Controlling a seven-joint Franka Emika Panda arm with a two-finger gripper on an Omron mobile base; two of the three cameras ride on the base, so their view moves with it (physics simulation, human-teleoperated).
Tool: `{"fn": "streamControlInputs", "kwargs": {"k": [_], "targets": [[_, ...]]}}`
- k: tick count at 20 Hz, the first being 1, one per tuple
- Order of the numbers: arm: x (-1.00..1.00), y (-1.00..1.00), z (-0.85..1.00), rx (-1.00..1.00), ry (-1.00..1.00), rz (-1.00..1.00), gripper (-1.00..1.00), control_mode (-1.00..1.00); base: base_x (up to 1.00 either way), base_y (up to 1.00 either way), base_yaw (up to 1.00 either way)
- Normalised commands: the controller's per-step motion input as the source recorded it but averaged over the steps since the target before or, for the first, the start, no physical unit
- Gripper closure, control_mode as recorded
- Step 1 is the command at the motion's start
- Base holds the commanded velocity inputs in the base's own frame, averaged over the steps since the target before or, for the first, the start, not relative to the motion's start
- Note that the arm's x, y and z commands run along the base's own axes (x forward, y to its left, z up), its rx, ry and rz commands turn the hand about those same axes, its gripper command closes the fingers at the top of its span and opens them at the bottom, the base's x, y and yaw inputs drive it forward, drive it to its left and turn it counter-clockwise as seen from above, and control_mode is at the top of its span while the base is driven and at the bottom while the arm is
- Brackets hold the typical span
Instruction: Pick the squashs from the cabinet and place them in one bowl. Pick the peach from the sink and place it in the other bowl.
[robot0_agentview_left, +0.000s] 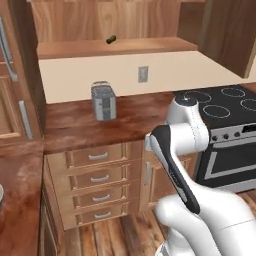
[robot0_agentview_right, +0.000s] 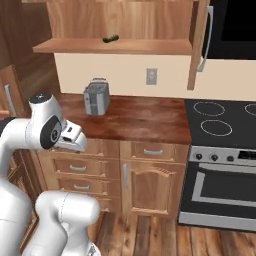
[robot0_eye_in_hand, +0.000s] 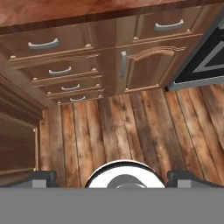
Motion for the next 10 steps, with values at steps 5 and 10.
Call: {"fn": "streamControlInputs", "kwargs": {"k": [5, 10], "targets": [[0.0, 0.0, 0.0, 0.0, 0.0, 0.0, -1.0, 1.0, 0.83, 0.0, 0.0], [0.0, 0.0, 0.0, 0.0, 0.0, 0.0, -1.0, 1.0, 0.8, 0.0, 0.0]]}}
